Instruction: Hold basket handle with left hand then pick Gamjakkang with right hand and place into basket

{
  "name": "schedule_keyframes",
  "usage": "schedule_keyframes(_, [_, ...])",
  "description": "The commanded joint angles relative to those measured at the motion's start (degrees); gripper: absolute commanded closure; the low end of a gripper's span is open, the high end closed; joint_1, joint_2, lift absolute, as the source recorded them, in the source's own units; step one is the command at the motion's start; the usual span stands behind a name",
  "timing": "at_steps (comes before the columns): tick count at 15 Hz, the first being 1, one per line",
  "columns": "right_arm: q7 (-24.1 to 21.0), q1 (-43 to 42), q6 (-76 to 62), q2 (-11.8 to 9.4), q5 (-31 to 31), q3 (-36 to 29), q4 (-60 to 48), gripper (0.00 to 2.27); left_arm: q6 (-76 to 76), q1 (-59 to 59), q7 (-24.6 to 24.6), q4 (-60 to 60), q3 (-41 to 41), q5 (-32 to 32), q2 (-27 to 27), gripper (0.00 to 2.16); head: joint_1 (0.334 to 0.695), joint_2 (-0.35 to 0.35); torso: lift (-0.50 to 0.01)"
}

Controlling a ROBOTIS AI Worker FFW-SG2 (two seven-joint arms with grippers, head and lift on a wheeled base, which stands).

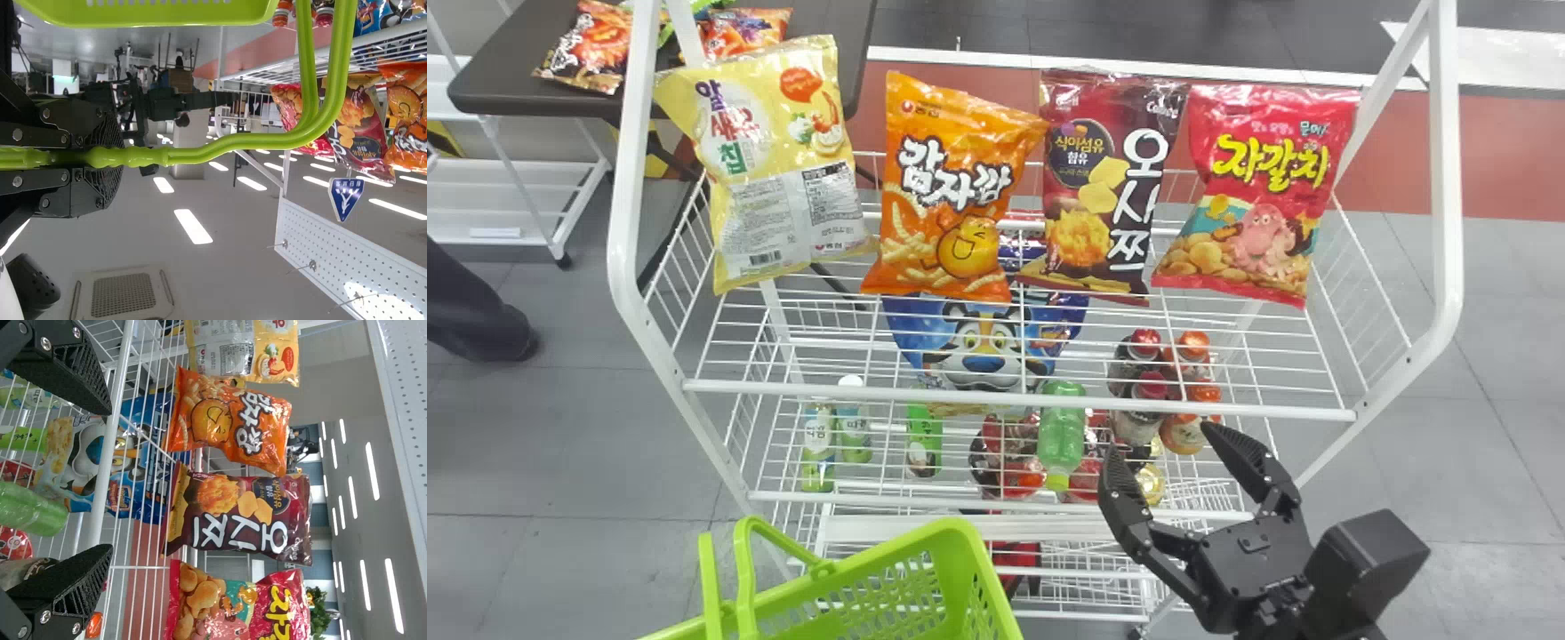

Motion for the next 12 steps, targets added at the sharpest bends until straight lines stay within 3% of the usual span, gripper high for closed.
schedule_keyframes(1, [-0.02, 0.01, -0.11, 0.03, -0.09, 0.00, 0.01, 0.09, 0.07, 0.00, 0.00, 0.11, 0.01, 0.09, 0.00, 2.15, 0.695, -0.054, -0.018])
schedule_keyframes(12, [-0.20, -2.10, 1.82, 0.65, -0.09, 1.50, 0.10, 0.09, 0.07, 0.00, 0.00, 0.37, -0.17, 0.00, 0.00, 2.15, 0.695, -0.051, -0.018])
